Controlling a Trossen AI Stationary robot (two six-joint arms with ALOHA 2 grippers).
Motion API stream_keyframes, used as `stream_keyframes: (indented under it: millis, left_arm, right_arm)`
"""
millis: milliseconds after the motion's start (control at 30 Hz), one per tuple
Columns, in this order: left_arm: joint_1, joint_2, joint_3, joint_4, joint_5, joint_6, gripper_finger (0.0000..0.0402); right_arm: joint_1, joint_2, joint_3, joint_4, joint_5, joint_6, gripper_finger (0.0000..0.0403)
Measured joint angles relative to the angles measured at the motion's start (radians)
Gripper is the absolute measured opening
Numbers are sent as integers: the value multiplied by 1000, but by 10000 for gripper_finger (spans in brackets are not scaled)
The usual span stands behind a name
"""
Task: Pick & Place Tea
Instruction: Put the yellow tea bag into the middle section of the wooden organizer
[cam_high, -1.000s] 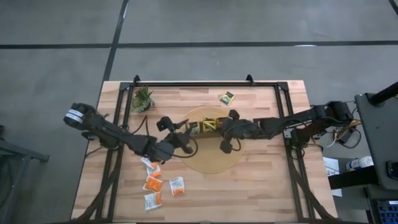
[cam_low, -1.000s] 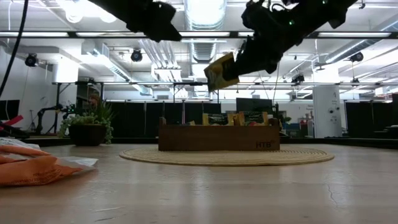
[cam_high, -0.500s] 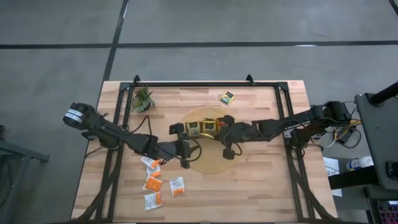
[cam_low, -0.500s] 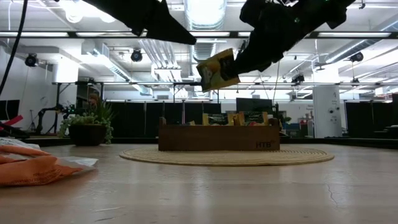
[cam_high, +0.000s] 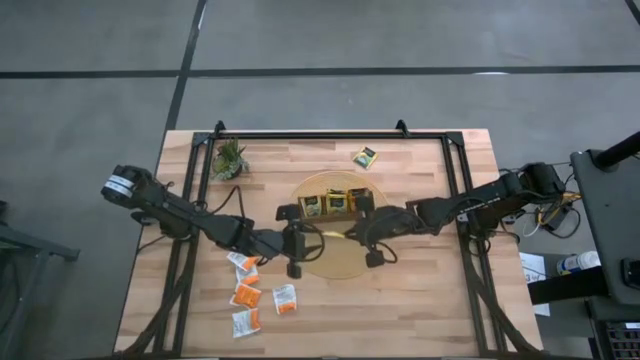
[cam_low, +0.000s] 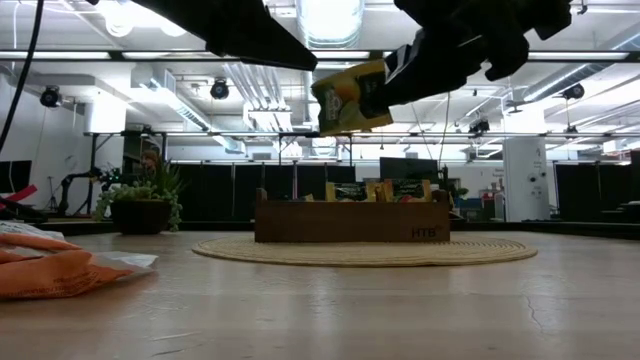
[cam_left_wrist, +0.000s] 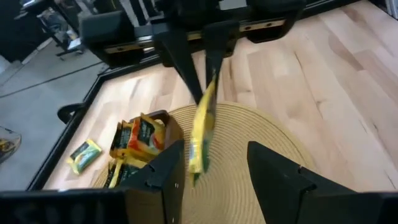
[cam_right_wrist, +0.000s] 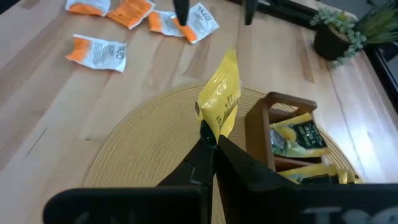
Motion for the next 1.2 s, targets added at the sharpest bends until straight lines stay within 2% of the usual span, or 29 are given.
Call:
stream_keyframes:
  millis: [433, 633, 900, 1033, 1200]
  left_arm:
    - [12, 0, 0, -1, 15, -20, 165]
    - [16, 3, 0, -3, 18, -25, 165]
    - [21, 3, 0, -2, 28, -19, 164]
    - [21, 3, 0, 2, 76, -19, 143]
    - [21, 4, 0, 54, 129, -19, 96]
  right_arm:
    - [1, 0, 0, 28, -5, -16, 8]
    - [9, 0, 0, 83, -52, -61, 8]
    - [27, 0, 0, 116, -54, -94, 8]
    - [27, 0, 0, 117, -53, -94, 8]
    - [27, 0, 0, 117, -53, -94, 8]
